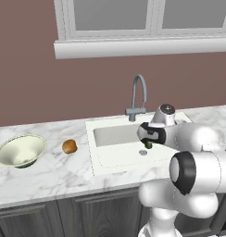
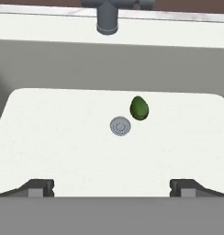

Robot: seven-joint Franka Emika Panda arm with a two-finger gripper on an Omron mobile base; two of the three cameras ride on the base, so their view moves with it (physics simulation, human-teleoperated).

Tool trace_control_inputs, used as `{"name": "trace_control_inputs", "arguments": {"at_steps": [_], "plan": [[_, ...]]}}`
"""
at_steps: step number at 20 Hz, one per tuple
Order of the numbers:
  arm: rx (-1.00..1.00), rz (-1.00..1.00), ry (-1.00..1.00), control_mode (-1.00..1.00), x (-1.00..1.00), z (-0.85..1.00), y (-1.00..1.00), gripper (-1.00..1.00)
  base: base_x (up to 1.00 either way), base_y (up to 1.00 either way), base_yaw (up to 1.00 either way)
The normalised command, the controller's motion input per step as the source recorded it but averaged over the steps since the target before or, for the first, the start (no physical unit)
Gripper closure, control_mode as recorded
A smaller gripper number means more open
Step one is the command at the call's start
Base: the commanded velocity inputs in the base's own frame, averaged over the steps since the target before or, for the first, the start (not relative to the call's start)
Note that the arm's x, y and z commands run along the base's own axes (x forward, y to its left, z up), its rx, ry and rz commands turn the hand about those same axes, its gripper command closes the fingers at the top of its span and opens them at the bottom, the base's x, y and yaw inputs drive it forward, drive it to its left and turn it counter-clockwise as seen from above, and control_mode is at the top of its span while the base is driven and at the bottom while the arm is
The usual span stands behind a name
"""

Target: Remove the potato and avocado from the sink. Then move the bowl and cup from the counter to the sink for washing.

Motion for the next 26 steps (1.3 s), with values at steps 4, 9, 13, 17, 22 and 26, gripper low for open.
{"name": "trace_control_inputs", "arguments": {"at_steps": [4, 9, 13, 17, 22, 26], "plan": [[0.00, 0.00, 0.00, -1.00, -0.01, -0.06, -0.28, -1.00, 0.00, 0.00, 0.00], [0.00, 0.00, 0.00, -1.00, 0.00, -0.06, -0.31, -1.00, 0.00, 0.00, 0.00], [0.00, 0.01, 0.00, -1.00, 0.00, -0.07, -0.26, -1.00, 0.00, 0.00, 0.00], [0.02, 0.00, 0.00, -1.00, 0.03, -0.13, -0.17, -1.00, 0.00, 0.00, 0.00], [0.05, 0.00, 0.00, -1.00, 0.06, -0.15, -0.15, -1.00, 0.00, 0.00, 0.00], [0.07, 0.02, -0.01, -1.00, 0.08, -0.15, -0.05, -1.00, 0.00, 0.00, 0.00]]}}
